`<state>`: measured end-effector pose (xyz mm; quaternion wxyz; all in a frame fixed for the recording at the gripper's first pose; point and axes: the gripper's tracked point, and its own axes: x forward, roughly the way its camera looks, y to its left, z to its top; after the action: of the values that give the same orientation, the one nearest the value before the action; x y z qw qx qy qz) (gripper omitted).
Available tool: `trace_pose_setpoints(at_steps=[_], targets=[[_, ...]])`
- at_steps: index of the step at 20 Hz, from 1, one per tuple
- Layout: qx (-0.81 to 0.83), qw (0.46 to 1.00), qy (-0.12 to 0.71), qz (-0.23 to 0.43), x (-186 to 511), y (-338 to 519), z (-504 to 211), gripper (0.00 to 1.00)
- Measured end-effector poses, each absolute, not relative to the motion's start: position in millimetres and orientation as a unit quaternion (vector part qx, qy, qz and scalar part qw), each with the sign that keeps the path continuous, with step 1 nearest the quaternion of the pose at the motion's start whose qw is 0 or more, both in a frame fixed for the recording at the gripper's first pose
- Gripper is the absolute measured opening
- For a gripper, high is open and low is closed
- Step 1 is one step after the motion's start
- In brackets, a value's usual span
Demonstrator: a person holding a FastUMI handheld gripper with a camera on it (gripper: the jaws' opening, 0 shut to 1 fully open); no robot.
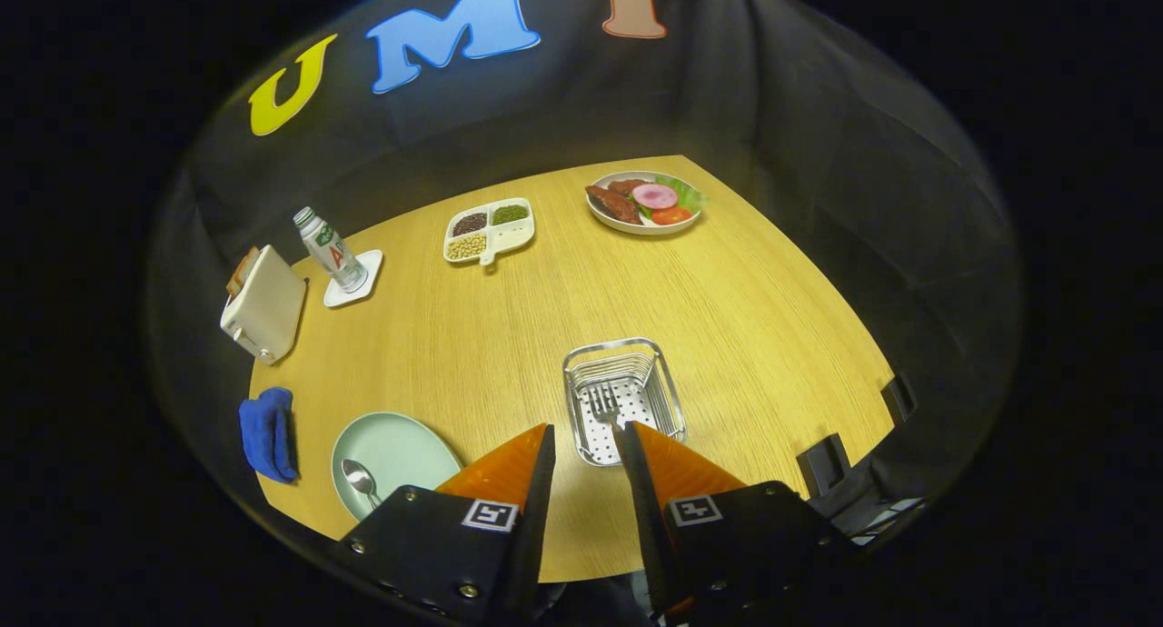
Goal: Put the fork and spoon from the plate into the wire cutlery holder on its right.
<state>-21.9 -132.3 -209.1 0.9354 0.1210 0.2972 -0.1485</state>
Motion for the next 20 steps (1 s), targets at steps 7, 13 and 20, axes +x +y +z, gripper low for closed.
trace_pose_setpoints(at_steps=[7, 13, 20], targets=[[0.087, 0.942, 0.313, -0.084, 9, -80, -210, 0.46], [0.053, 0.942, 0.33, -0.023, 27, -32, -216, 0.46], [0.014, 0.933, 0.358, 0.034, 32, 14, -233, 0.46]])
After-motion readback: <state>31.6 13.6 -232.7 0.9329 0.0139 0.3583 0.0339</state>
